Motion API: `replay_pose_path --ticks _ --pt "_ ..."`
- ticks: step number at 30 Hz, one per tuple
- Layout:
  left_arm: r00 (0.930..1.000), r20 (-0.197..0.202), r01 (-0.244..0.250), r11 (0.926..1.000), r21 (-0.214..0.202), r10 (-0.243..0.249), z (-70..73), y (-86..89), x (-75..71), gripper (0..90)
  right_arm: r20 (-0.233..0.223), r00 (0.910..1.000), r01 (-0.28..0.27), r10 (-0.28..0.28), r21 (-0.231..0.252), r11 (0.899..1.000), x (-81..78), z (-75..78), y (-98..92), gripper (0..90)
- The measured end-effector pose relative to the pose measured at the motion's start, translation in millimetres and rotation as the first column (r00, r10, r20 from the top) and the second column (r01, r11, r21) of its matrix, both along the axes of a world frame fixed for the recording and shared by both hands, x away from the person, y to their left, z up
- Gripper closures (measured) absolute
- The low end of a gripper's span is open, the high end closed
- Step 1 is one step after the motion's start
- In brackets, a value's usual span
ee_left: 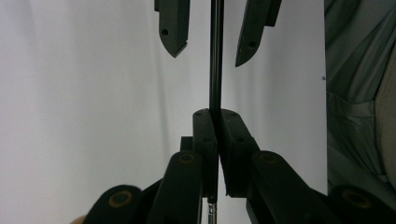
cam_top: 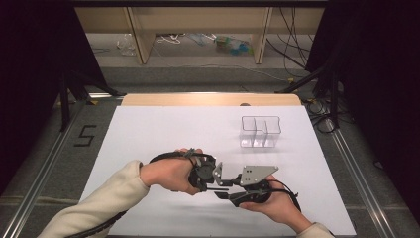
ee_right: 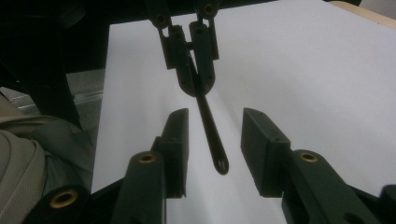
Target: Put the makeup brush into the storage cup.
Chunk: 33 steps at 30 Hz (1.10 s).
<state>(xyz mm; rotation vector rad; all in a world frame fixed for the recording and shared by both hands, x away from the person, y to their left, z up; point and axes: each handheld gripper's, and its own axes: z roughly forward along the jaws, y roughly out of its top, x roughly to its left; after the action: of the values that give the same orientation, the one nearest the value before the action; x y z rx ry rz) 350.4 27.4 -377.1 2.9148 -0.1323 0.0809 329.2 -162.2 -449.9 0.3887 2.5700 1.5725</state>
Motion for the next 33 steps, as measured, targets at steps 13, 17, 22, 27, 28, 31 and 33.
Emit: replay_pose_path --ticks 13,17,22,27,28,31,33 --pt "0.9998 0.004 0.018 0.9998 -0.005 -0.018 0.0 -3.2 -2.3 85.4 0.004 0.9996 -0.028 0.028 0.016 0.999 -1.7 -0.5 0.0 81.5" --pt "0.9995 0.014 0.03 0.9996 -0.001 -0.03 0.2 -3.7 -2.7 85.2 0.007 0.9992 -0.039 0.039 0.016 0.999 -1.6 -0.4 -0.5 83.4" --pt "0.9992 0.009 0.039 0.9992 0.004 -0.039 -1.3 -4.0 -3.5 84.6 -0.003 0.9981 -0.061 0.061 0.004 0.998 -2.9 0.3 -0.7 85.4" --pt "0.9989 0.02 0.042 0.999 -0.016 -0.042 -2.9 -2.0 -4.1 80.1 0.012 0.9986 -0.051 0.051 0.012 0.999 -3.4 -0.5 0.2 85.6" --pt "0.9987 0.03 0.043 0.9985 -0.034 -0.042 -2.2 -0.4 -4.5 77.1 -0.001 0.9984 -0.057 0.057 -0.001 0.998 -3.2 0.8 -1.4 85.6" --pt "0.9973 0.069 0.033 0.9902 -0.135 -0.024 0.4 4.7 -6.2 61.4 0.014 0.9994 -0.032 0.032 0.009 0.999 -2.3 0.4 -3.0 85.6" --pt "0.9957 0.093 0.022 0.982 -0.188 -0.005 2.3 10.2 -7.2 52.8 0.014 0.9996 -0.025 0.025 0.004 1.0 -1.6 1.1 -5.0 85.6"
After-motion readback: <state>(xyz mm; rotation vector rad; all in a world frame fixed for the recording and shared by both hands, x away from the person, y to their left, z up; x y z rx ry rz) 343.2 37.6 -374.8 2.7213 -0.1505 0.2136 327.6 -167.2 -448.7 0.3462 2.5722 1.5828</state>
